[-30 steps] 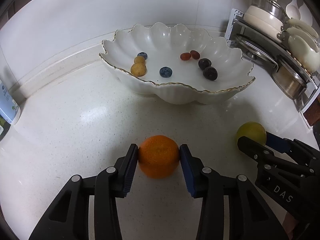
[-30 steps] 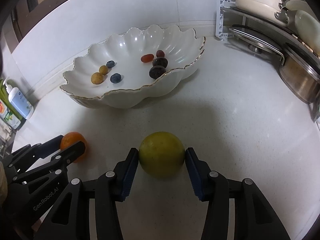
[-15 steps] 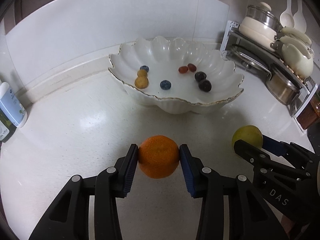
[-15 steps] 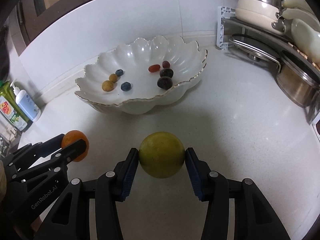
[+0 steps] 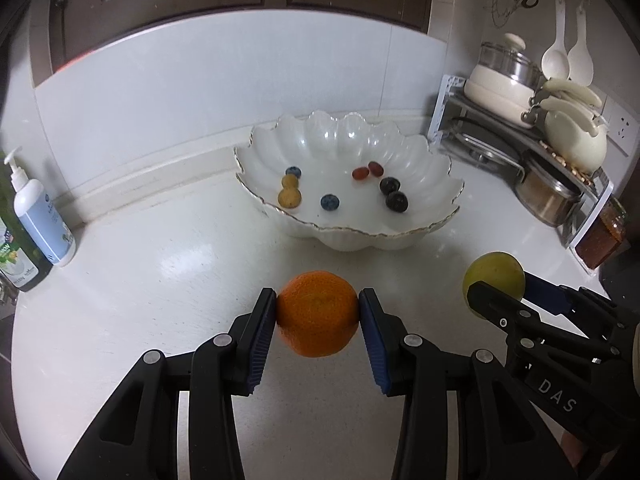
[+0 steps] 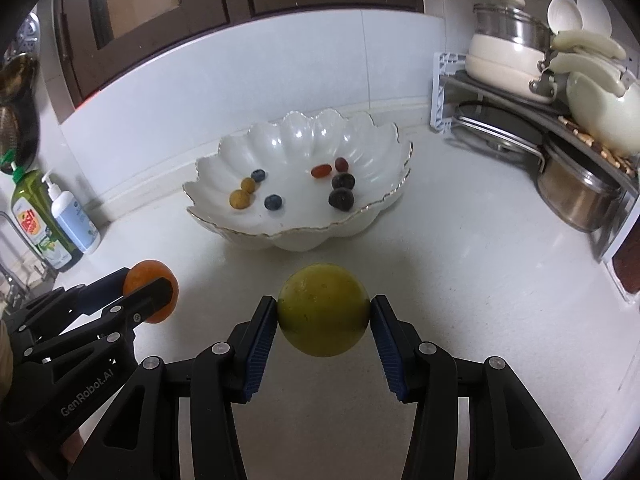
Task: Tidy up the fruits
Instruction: 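Carry the orange and green-yellow fruit up and over the white scalloped bowl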
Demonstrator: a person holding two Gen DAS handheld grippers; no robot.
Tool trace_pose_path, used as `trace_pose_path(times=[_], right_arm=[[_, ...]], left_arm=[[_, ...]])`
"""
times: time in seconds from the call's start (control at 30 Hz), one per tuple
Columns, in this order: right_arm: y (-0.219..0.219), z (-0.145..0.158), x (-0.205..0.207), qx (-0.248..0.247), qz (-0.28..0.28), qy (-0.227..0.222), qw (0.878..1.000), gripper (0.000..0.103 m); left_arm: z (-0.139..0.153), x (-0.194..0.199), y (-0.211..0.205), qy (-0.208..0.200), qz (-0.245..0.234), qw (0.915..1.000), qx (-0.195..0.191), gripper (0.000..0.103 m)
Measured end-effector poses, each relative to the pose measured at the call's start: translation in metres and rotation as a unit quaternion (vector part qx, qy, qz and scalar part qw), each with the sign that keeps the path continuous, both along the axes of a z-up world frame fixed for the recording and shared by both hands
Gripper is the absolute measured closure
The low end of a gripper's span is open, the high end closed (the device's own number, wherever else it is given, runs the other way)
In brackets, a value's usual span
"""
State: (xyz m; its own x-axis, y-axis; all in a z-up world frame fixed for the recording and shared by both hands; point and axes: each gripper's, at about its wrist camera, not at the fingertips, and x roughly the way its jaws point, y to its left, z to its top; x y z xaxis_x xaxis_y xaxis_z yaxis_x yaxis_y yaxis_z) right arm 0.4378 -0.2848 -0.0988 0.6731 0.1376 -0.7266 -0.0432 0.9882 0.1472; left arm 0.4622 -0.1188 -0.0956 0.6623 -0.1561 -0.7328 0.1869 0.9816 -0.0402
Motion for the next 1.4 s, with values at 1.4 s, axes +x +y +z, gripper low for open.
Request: trace_pose_path(times=[1.4], right_arm=[[0.009, 0.09, -0.015, -0.001, 0.009, -0.131, 0.991, 0.054]], left_arm=[[0.098, -0.019, -0.002, -0.129, 0.014, 0.9915, -0.007, 0.061]])
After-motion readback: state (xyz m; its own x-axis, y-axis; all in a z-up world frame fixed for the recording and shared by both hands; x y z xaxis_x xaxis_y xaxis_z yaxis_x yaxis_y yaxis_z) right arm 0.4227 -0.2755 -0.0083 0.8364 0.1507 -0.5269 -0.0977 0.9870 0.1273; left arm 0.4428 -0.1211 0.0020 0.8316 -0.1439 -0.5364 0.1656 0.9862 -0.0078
